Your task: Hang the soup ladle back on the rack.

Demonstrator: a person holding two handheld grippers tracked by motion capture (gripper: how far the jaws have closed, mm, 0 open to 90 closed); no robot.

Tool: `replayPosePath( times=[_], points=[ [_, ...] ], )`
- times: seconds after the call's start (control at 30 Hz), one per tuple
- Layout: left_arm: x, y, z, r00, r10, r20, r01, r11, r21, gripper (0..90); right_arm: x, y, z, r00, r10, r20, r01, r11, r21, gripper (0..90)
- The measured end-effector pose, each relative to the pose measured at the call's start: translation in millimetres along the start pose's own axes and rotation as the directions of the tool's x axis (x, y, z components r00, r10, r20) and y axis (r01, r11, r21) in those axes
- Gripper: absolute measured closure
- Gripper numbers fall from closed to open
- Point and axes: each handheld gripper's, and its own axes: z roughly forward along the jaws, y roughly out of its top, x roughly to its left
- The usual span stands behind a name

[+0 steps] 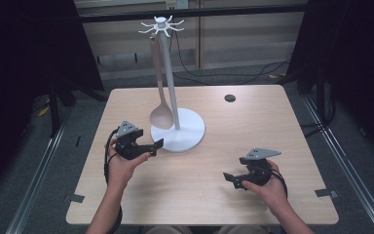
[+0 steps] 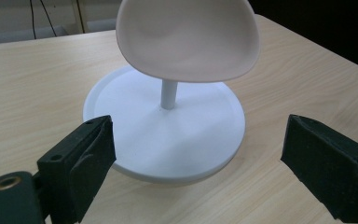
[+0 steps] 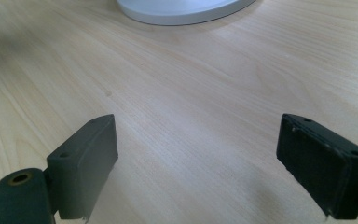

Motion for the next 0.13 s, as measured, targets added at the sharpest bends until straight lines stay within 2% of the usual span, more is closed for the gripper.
replayPosePath(
  times=[0.13],
  points=[
    [0.9, 0.1, 0.1, 1.0000, -0.001, -0.001, 0.001, 1.0000, 0.001, 9.0, -0.4, 0.4, -0.6, 1.0000, 0.003, 0.002, -0.003, 1.000, -0.002, 11.9]
  ],
)
